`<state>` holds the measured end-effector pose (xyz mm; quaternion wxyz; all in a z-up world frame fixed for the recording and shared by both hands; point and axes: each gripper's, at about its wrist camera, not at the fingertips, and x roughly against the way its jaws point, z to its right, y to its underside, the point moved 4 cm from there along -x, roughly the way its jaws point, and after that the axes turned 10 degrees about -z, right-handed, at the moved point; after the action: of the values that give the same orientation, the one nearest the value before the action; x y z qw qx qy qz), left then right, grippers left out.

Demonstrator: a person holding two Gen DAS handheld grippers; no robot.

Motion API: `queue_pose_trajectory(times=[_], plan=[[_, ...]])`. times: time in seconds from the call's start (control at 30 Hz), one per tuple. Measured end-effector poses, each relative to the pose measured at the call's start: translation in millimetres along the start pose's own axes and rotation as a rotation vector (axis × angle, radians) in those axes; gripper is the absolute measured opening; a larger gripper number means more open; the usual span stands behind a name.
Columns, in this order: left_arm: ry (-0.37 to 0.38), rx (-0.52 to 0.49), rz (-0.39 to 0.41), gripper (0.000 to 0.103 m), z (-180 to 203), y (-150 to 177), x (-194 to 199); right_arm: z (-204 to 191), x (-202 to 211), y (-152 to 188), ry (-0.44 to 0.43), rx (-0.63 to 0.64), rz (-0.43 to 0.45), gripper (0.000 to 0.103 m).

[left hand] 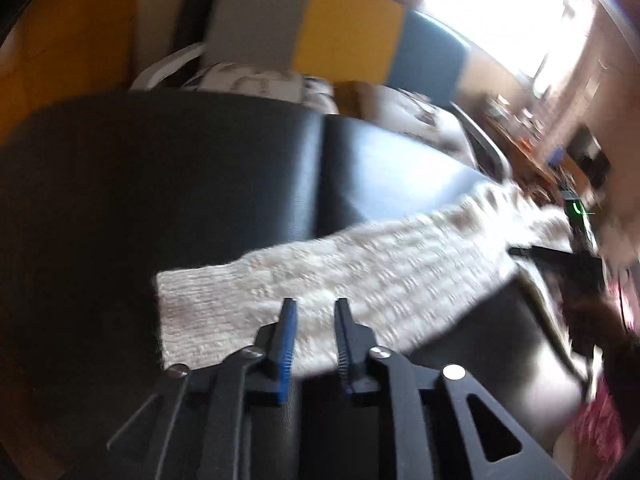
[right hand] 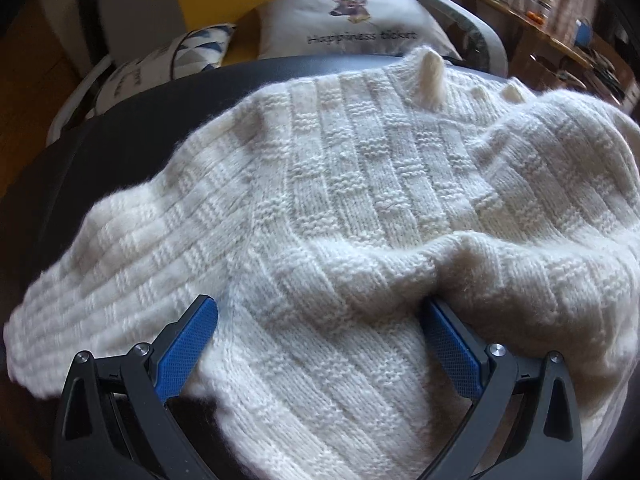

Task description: Fold clothes

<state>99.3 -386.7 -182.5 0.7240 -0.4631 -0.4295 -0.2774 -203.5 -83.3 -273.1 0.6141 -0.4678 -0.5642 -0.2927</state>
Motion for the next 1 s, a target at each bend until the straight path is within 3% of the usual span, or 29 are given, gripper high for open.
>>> queue_pose_trajectory(times=[0.1,0.27,0.43,0.57,0.63,0.67,0.73,0.87,1.0], plan=[[-0.025,-0.049,-0.044,0.026,-9.3,6.0,4.0,-0.3,5.5,4.5,-0.019,0.044,-0.024,0.103],[-0.003,0.142,-0.116,0.028,-65.8,14.1,-4.6,-14.2,52.2,16.4,-0.170,0.109,0.037,0.103],[0.010,0.207,-0.102,0.035,-85.7,20.2,-10.4,-55.5,44.4,10.9,-0.114,0.253,0.003,0.103],[0.010,0.189,-0.091,0.043,-83.2,15.6,-17.5,-71.5,13.9,9.6,-0.043,0.278,-0.085,0.103],[-0.035,0.148,-0.083,0.043,-75.1,10.3,-21.3,-74.9,11.2,9.9,-0.024,0.278,-0.064,0.103],[-0.061,0.126,-0.078,0.040,-70.6,7.4,-23.1,-75.0,11.5,10.0,-0.026,0.270,-0.063,0.103],[-0.071,0.108,-0.054,0.011,-64.9,4.0,-24.4,-75.9,12.3,10.2,-0.023,0.262,-0.066,0.103],[-0.064,0.155,0.032,0.009,-65.9,1.9,-13.4,-88.1,6.2,-1.0,-0.010,0.270,-0.091,0.103],[-0.108,0.246,0.136,0.009,-87.5,1.0,12.0,-101.6,1.3,-1.6,-0.010,0.257,-0.095,0.103]])
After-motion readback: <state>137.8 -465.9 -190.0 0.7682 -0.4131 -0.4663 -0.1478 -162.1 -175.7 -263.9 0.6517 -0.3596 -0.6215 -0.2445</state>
